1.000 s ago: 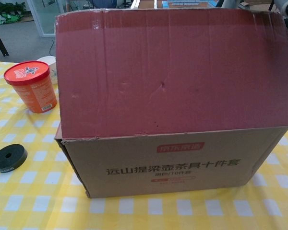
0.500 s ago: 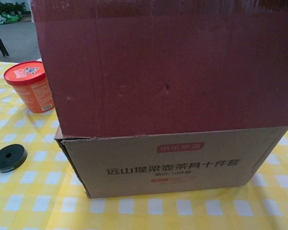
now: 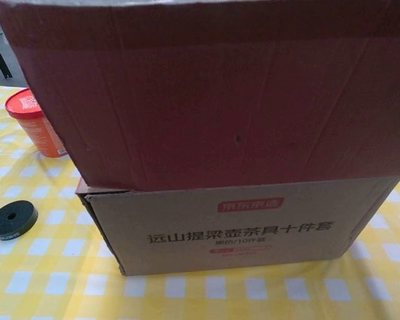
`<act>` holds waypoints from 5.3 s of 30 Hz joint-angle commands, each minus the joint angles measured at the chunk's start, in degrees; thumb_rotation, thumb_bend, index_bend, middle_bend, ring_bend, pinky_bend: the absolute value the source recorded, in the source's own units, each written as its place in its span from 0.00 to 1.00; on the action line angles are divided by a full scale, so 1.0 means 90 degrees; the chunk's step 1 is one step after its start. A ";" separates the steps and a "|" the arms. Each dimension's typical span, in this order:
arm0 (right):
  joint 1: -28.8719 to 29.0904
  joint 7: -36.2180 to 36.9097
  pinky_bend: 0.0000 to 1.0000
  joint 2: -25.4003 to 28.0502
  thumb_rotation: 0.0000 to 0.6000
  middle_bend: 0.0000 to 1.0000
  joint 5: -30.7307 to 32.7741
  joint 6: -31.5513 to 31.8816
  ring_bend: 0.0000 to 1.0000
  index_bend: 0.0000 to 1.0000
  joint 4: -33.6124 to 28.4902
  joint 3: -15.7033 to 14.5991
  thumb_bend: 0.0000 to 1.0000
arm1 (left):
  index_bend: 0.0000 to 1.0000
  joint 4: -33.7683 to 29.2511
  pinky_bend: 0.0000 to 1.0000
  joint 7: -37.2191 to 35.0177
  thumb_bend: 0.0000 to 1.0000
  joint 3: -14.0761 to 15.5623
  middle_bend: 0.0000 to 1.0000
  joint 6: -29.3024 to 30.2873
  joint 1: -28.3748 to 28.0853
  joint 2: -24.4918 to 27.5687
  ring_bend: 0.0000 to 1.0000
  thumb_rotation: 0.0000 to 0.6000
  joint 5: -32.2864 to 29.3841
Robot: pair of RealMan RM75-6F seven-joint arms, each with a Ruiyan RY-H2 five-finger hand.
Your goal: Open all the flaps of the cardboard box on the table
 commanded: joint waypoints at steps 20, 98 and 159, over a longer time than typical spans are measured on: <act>0.0005 -0.0040 0.04 -0.0608 1.00 0.21 0.0478 -0.0238 0.06 0.35 0.0970 -0.0120 1.00 | 0.32 -0.0140 0.00 0.0244 0.35 0.0050 0.29 -0.0147 -0.0096 -0.0081 0.12 1.00 0.0040; -0.0610 -0.3077 0.04 -0.2005 1.00 0.21 0.3717 0.0588 0.06 0.27 0.1764 0.0803 0.36 | 0.36 0.0170 0.00 -0.1117 0.43 -0.1210 0.28 -0.4423 -0.6476 -0.1840 0.05 0.15 0.1005; -0.0795 -0.2576 0.04 -0.2011 1.00 0.20 0.3509 0.0633 0.06 0.26 0.1854 0.0783 0.35 | 0.55 -0.0540 0.00 0.2159 0.43 -0.0988 0.38 -0.3176 -0.5827 -0.1688 0.12 0.15 -0.0043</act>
